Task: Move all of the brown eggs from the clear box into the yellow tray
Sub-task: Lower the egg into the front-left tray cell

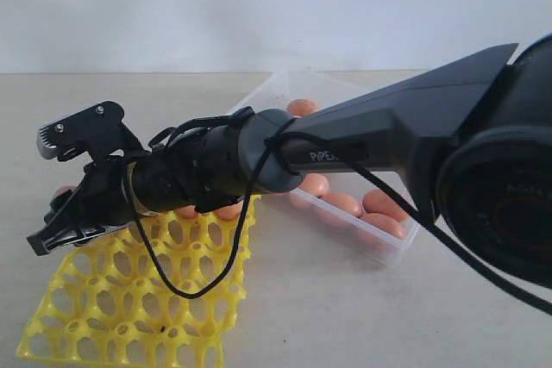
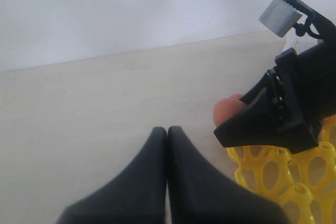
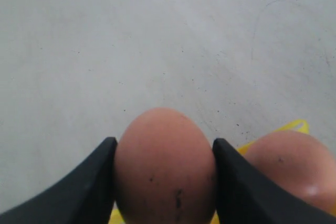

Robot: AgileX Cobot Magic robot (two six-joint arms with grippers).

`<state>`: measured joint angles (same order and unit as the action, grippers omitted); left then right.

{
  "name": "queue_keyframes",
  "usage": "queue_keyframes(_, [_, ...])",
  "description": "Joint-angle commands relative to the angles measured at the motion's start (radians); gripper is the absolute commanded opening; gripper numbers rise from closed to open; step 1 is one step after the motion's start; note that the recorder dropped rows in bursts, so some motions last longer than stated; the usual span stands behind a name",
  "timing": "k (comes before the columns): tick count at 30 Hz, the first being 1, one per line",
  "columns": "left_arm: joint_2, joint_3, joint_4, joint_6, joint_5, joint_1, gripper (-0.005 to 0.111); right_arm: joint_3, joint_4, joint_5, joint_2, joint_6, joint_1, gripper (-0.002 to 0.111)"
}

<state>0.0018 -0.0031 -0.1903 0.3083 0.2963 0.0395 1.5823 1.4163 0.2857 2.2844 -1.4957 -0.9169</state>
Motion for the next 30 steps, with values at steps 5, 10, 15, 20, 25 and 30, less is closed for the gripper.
queue_keyframes(5, [-0.002,0.003,0.001,0.005,-0.008,-0.006,-0.004,0.004,0.006,0.007,-0.004,-0.016,0.001,0.006])
queue_keyframes(10, [-0.002,0.003,0.001,0.005,-0.008,-0.006,-0.004,0.004,0.01,0.005,-0.004,-0.02,0.001,0.021])
queue_keyframes(15, [-0.002,0.003,0.001,0.005,-0.008,-0.006,-0.004,0.004,0.012,-0.018,-0.004,-0.02,0.001,0.026])
queue_keyframes(20, [-0.002,0.003,0.001,0.005,-0.008,-0.006,-0.004,0.004,0.012,-0.026,-0.004,-0.02,0.001,0.026])
queue_keyframes(25, [-0.002,0.003,0.001,0.005,-0.008,-0.006,-0.004,0.004,0.012,-0.026,-0.004,-0.02,0.001,0.026])
queue_keyframes(30, [-0.002,0.003,0.001,0.005,-0.008,-0.006,-0.004,0.004,0.014,0.01,-0.004,-0.016,0.001,0.026])
